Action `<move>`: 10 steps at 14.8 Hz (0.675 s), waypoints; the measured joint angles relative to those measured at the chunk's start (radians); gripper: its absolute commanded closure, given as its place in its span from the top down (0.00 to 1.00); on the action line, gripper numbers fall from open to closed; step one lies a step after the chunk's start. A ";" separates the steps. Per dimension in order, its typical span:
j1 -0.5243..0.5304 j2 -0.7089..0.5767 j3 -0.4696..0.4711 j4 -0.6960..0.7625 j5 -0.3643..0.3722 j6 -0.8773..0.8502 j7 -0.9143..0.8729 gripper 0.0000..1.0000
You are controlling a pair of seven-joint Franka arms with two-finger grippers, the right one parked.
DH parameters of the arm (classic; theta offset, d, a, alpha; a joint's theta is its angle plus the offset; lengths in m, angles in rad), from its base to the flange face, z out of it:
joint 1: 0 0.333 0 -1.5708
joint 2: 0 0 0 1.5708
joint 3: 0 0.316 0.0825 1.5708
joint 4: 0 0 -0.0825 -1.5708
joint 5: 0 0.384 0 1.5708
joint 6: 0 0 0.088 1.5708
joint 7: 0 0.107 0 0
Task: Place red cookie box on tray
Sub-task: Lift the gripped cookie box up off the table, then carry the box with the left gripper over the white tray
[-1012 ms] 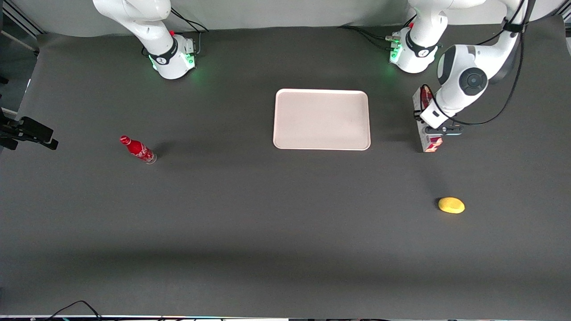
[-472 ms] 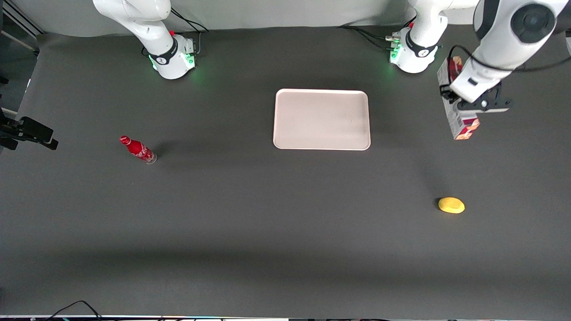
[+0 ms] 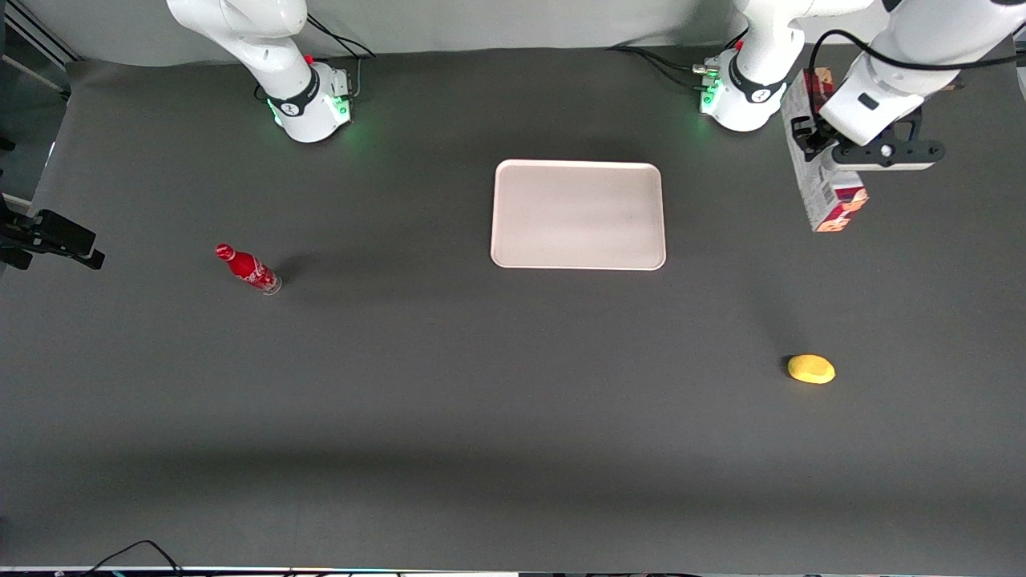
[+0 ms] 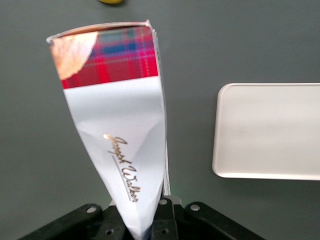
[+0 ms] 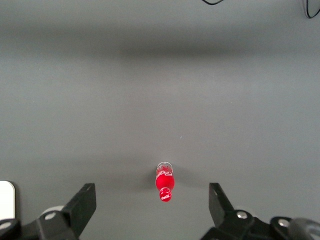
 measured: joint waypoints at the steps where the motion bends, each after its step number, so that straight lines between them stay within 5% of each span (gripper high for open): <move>1: 0.000 0.012 -0.010 -0.004 -0.035 0.012 -0.001 0.00; 4: -0.002 0.037 -0.121 -0.040 -0.103 0.104 -0.121 0.00; 10: -0.011 0.133 -0.490 -0.135 -0.159 0.373 -0.408 0.00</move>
